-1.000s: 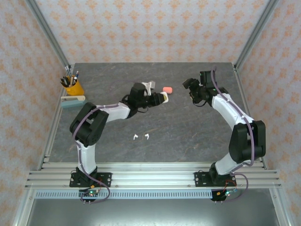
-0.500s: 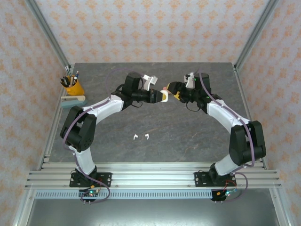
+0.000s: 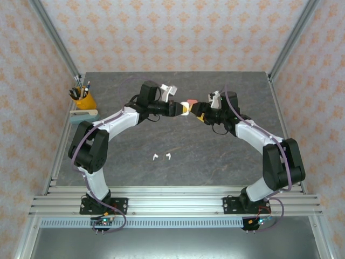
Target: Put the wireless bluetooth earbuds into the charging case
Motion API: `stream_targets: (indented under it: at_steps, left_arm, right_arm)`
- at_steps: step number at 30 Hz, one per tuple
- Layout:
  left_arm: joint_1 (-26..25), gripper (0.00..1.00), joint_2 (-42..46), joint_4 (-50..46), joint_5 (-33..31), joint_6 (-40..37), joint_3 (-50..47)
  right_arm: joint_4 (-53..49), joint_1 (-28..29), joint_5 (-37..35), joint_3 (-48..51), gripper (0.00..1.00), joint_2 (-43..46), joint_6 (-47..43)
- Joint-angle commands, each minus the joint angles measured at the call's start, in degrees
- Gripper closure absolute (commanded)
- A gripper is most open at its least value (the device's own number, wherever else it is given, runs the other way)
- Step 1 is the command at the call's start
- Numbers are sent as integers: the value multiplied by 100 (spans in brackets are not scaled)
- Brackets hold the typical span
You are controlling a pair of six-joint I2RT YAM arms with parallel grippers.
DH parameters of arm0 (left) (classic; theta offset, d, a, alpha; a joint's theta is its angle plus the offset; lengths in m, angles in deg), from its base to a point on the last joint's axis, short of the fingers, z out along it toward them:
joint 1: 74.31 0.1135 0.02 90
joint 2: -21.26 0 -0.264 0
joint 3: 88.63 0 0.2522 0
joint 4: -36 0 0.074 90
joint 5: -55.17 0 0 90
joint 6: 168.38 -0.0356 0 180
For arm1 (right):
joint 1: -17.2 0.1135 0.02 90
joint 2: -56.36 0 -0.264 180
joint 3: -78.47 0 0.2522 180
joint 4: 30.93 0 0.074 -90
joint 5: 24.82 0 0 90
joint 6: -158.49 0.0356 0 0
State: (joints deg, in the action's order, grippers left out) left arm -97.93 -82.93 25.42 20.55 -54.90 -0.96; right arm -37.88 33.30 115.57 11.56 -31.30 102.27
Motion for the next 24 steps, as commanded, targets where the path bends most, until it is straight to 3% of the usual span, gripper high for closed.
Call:
stream_targets:
  at_steps: [1, 7, 24]
  left_arm:
    - [9, 100, 194, 155, 200, -26, 203]
    - [6, 100, 520, 18, 206, -149, 133]
    - [42, 100, 337, 62, 255, -161, 41]
  right_arm:
    - [219, 14, -128, 50, 40, -16, -56]
    - [511, -76, -358, 135, 45, -388, 214]
    - [17, -107, -369, -196, 44, 824, 158]
